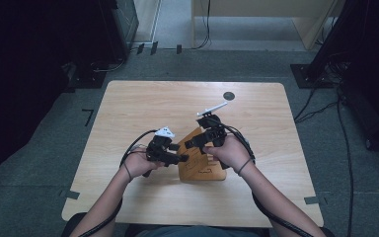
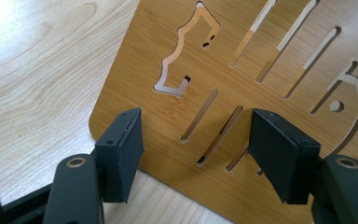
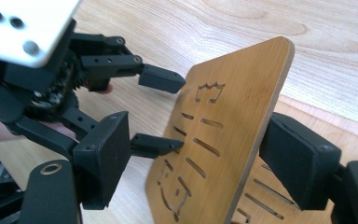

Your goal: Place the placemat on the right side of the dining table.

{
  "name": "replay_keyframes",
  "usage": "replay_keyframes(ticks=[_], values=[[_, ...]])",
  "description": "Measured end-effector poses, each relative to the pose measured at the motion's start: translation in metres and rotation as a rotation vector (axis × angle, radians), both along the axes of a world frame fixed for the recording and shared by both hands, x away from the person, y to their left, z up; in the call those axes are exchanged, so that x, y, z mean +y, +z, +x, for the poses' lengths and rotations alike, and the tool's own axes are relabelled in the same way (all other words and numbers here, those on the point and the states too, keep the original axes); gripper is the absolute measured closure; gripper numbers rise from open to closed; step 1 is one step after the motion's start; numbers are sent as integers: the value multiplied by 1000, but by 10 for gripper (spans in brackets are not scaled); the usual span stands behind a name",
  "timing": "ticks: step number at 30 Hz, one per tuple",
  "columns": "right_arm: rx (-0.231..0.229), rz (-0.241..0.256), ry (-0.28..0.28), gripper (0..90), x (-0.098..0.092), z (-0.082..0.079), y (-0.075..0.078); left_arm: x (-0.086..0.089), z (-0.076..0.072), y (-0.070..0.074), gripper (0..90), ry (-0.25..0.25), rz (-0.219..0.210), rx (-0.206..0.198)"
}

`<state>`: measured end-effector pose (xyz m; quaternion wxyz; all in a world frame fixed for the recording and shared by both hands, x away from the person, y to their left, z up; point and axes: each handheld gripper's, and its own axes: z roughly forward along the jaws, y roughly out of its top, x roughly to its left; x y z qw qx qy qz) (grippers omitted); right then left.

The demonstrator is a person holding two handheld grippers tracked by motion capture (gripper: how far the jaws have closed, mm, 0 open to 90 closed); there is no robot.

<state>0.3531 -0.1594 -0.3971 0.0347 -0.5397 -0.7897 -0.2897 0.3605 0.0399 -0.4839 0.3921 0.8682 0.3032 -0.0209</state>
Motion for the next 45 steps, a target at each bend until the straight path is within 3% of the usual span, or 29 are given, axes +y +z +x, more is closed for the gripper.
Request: replay_keyframes(ticks=[4, 10, 14, 15, 16, 18, 19, 22, 25, 30, 31, 32, 40, 45], values=[[11, -51, 22, 201, 11, 3, 1, 2, 1, -1, 335, 1, -8, 8], [7, -53, 81, 188, 19, 0, 8, 9, 4, 2, 323, 12, -22, 8], [59, -116, 98, 356, 23, 0, 12, 11, 5, 3, 323, 25, -44, 11], [59, -116, 98, 356, 23, 0, 12, 11, 5, 3, 322, 25, -44, 11], [65, -100, 90, 425, 22, 2, 14, 13, 6, 4, 322, 23, -51, 12], [74, -76, 81, 444, 21, 3, 16, 14, 6, 5, 323, 28, -57, 12], [104, -19, 61, 499, 19, 5, 21, 14, 7, 5, 328, 35, -60, 10], [103, -46, 76, 505, 22, 5, 23, 13, 7, 5, 332, 41, -56, 7], [101, -113, 95, 517, 28, 5, 18, 11, 7, 4, 332, 40, -45, 5], [121, -178, 110, 600, 35, 10, 7, 10, 6, 2, 329, 35, -35, 4], [121, -178, 110, 600, 35, 10, 7, 10, 6, 2, 329, 35, -35, 4], [155, -175, 102, 635, 35, 14, 5, 10, 6, 2, 327, 36, -34, 4], [215, -155, 96, 782, 36, 22, 1, 15, 7, 2, 326, 39, -24, 10], [218, -168, 102, 827, 37, 22, 1, 17, 7, 2, 327, 33, -16, 10]])
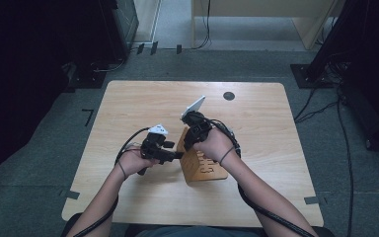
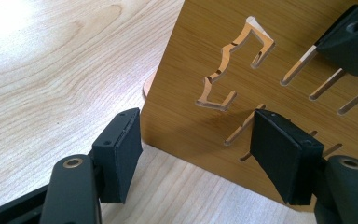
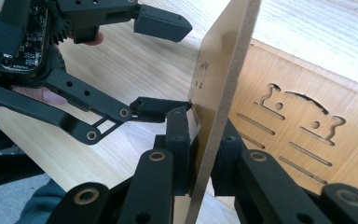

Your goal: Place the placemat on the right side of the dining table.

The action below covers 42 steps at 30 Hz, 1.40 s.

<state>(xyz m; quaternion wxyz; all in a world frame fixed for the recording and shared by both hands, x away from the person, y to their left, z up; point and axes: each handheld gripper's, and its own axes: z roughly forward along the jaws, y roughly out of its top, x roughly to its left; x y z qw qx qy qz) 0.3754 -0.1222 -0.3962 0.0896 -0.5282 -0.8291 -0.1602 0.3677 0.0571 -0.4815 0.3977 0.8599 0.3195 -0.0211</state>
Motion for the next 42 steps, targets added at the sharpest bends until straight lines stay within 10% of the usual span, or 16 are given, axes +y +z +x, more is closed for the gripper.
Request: replay_keyframes(ticks=[42], values=[[-7, 12, -9, 878, -21, 6, 27, 5, 0, 5, 308, -15, -26, -35]])
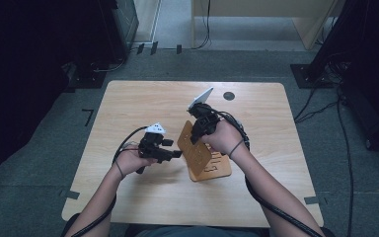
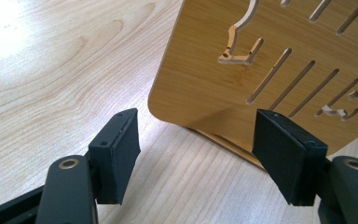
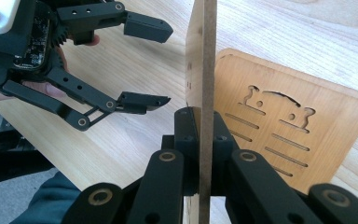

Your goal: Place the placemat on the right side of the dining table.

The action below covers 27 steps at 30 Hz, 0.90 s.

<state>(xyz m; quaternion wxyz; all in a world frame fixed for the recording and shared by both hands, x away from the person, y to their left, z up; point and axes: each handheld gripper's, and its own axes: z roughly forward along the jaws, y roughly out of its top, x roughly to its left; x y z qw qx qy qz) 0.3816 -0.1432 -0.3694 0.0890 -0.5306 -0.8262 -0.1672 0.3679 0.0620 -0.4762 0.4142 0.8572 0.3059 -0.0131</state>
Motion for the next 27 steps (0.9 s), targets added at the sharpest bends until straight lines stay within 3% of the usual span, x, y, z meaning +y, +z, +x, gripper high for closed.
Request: replay_keyframes(ticks=[27], values=[[-22, -12, -25, 877, -27, 4, 2, -2, 1, -5, 303, -1, 28, -4]])
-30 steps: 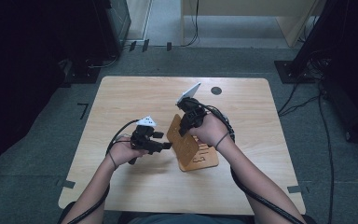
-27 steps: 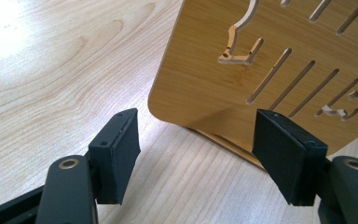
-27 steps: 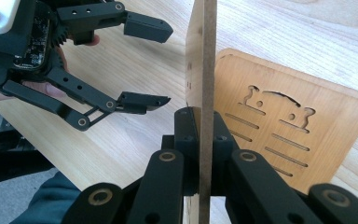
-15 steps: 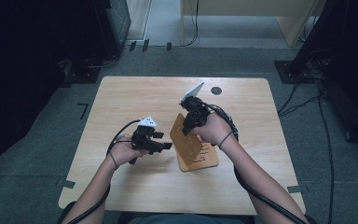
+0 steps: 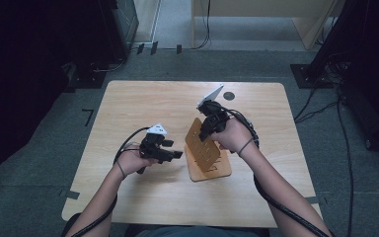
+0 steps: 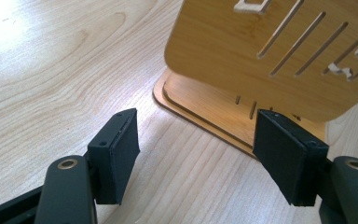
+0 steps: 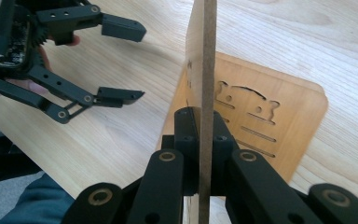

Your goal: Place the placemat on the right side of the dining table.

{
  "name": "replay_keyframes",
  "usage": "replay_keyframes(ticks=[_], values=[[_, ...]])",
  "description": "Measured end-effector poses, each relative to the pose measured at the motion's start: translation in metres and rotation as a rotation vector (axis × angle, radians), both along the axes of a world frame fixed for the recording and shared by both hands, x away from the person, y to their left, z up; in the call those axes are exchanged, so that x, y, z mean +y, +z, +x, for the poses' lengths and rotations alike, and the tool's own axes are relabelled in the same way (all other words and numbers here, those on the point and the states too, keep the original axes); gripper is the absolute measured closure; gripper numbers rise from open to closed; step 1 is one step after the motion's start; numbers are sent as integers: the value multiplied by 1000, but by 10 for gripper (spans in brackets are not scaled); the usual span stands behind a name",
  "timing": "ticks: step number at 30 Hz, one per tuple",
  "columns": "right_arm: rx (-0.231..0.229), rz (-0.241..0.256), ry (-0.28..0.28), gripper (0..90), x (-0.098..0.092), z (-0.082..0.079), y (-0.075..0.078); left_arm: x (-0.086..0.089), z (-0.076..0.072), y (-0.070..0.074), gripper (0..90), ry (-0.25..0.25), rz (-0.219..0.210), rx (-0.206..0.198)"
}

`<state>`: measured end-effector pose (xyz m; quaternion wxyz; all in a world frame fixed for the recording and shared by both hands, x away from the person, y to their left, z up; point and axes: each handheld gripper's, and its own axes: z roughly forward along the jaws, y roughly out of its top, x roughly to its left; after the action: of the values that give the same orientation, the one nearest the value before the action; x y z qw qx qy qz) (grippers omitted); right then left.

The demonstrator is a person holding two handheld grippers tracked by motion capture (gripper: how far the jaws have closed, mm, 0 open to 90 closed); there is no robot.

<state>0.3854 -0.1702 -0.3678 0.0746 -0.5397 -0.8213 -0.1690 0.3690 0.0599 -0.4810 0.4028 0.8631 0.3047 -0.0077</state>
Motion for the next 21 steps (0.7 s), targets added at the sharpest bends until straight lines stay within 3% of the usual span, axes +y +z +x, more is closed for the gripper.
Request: replay_keyframes(ticks=[8, 12, 21], values=[[2, -2, -22, 877, -11, 0, 1, -1, 0, 0, 303, 2, 3, -8], [4, -5, -28, 875, -17, 1, 0, -1, 0, 1, 304, 8, 5, -32], [8, -7, -48, 875, -29, 2, -2, 0, 0, 0, 303, 12, 6, -32]])
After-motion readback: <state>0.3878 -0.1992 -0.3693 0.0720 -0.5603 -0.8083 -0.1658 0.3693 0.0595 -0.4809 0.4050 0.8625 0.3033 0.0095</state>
